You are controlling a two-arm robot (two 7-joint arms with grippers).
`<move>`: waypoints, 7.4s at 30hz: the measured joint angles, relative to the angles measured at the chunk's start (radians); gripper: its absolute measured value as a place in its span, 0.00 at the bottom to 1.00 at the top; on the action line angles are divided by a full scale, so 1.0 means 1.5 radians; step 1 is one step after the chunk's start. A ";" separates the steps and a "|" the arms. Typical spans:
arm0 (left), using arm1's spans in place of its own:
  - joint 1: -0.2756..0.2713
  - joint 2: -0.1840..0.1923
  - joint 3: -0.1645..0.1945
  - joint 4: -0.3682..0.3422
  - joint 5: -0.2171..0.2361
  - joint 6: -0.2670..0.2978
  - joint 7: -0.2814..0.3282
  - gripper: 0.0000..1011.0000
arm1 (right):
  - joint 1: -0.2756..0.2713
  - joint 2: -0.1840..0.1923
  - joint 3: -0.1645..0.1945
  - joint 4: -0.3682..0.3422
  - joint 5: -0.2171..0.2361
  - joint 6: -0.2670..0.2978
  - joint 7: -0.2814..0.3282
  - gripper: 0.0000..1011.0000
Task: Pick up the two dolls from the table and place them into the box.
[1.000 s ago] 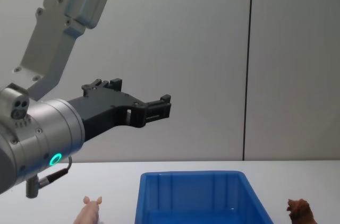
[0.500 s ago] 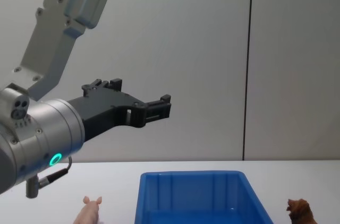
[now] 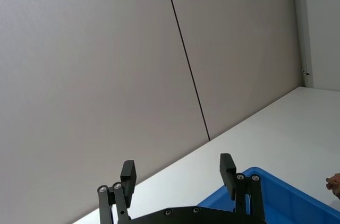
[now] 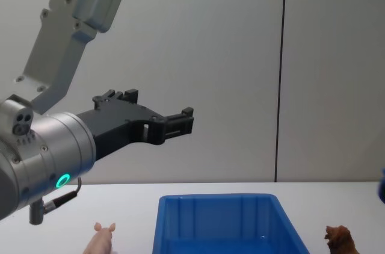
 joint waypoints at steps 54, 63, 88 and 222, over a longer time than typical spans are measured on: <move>0.000 0.000 0.000 0.000 0.000 0.000 0.000 0.99 | 0.156 -0.119 -0.113 0.111 -0.113 0.081 0.217 0.79; 0.000 0.000 0.000 0.000 0.000 0.000 0.000 0.99 | 0.149 -0.117 -0.113 0.106 -0.107 0.072 0.195 0.99; 0.000 0.000 0.000 0.000 0.000 0.000 0.000 0.99 | 0.097 -0.064 -0.069 0.042 -0.071 0.118 0.071 0.99; 0.000 0.000 0.000 0.000 0.000 0.000 0.000 0.99 | 0.143 -0.122 -0.110 0.068 -0.113 0.131 0.143 0.99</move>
